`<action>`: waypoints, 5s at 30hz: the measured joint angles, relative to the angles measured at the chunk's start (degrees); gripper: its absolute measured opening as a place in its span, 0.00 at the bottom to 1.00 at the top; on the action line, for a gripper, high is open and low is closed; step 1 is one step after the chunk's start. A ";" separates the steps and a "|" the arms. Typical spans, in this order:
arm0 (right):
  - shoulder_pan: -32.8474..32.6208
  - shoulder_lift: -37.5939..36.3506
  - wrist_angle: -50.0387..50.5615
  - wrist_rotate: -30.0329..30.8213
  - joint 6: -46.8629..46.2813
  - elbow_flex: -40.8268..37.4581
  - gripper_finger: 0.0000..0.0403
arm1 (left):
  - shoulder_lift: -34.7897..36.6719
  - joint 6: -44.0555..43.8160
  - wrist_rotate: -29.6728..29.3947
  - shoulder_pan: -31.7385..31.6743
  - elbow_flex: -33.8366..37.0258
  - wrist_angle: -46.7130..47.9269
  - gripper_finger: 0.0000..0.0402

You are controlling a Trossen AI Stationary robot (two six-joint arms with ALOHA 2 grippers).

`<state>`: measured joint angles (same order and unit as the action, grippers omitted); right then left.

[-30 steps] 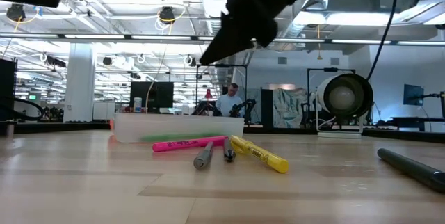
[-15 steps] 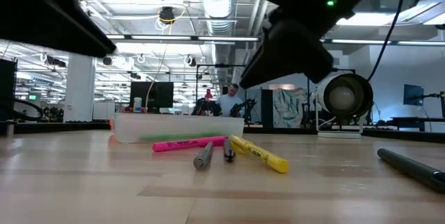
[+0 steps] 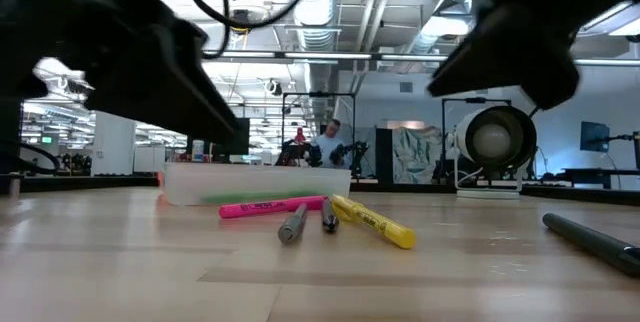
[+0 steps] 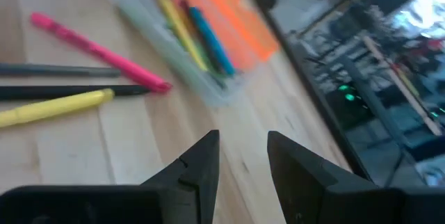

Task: Pick & place school supplies into a supply box
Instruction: Put the pink pen into the supply box

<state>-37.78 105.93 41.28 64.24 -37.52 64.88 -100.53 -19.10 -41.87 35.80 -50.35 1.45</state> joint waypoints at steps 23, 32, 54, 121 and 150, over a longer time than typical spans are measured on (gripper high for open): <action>-15.08 0.12 22.69 7.49 -42.07 0.00 0.29 | -2.25 0.97 16.63 -14.71 -0.03 -4.09 0.38; -14.80 0.24 22.31 6.45 -42.10 -0.63 0.29 | -6.61 1.12 18.99 -15.72 -0.13 -6.31 0.38; -14.58 0.24 21.62 6.39 -41.97 -0.66 0.29 | -6.59 -1.05 19.58 -14.96 -0.20 -2.44 0.04; -14.58 0.24 20.79 6.08 -41.46 -0.68 0.29 | -5.12 3.38 8.63 -12.05 -3.21 -2.18 0.03; -14.28 0.24 19.50 6.04 -41.46 -0.70 0.29 | 3.67 -14.44 -11.54 -11.12 -2.75 27.33 0.03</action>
<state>-52.06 106.17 60.77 70.28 -78.98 64.18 -96.86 -33.54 -53.41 24.69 -53.10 28.77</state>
